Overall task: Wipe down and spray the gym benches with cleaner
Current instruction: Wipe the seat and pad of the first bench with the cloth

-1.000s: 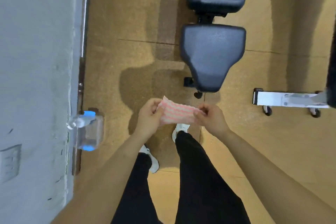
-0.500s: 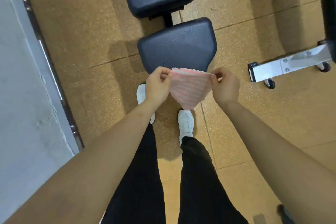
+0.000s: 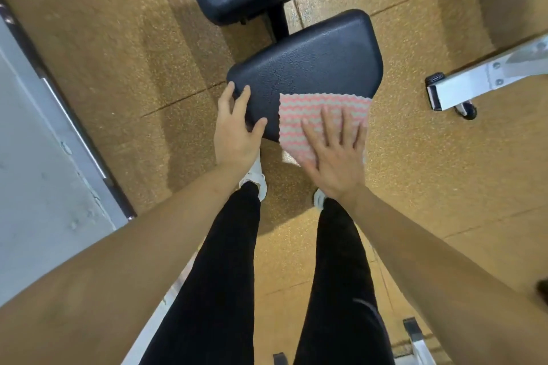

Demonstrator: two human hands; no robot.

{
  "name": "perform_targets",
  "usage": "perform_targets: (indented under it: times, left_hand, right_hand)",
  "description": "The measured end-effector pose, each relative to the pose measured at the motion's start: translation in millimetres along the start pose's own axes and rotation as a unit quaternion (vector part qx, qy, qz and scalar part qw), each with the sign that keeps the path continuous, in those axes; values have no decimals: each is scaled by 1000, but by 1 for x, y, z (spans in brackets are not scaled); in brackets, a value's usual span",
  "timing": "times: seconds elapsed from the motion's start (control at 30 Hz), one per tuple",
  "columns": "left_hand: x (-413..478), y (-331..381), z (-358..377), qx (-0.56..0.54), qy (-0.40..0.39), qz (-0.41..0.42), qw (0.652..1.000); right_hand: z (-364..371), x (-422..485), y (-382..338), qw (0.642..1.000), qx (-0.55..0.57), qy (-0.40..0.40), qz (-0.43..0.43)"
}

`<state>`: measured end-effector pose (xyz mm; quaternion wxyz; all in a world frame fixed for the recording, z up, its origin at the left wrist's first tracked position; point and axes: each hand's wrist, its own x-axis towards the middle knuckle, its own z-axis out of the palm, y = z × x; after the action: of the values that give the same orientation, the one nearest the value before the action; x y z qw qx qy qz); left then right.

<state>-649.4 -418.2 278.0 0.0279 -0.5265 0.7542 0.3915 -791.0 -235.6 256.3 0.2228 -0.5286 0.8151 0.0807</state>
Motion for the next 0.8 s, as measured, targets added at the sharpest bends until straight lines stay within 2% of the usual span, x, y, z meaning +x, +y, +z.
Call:
perform_targets:
  times: [0.2, 0.37, 0.43, 0.53, 0.8]
  left_hand:
    - [-6, 2, 2, -76, 6, -32, 997]
    - [-1, 2, 6, -143, 42, -61, 987]
    - [0, 3, 9, -195, 53, -84, 976]
    - [3, 4, 9, -263, 63, -128, 954]
    - [13, 2, -10, -272, 57, -175, 944]
  right_hand:
    - [-23, 60, 30, 998, 26, 44, 47]
    - [-62, 131, 50, 992, 50, 73, 86]
    - [-69, 145, 43, 995, 37, 70, 61]
    - [-64, 148, 21, 998, 0, 59, -30]
    - [-34, 105, -26, 983, -24, 46, -174]
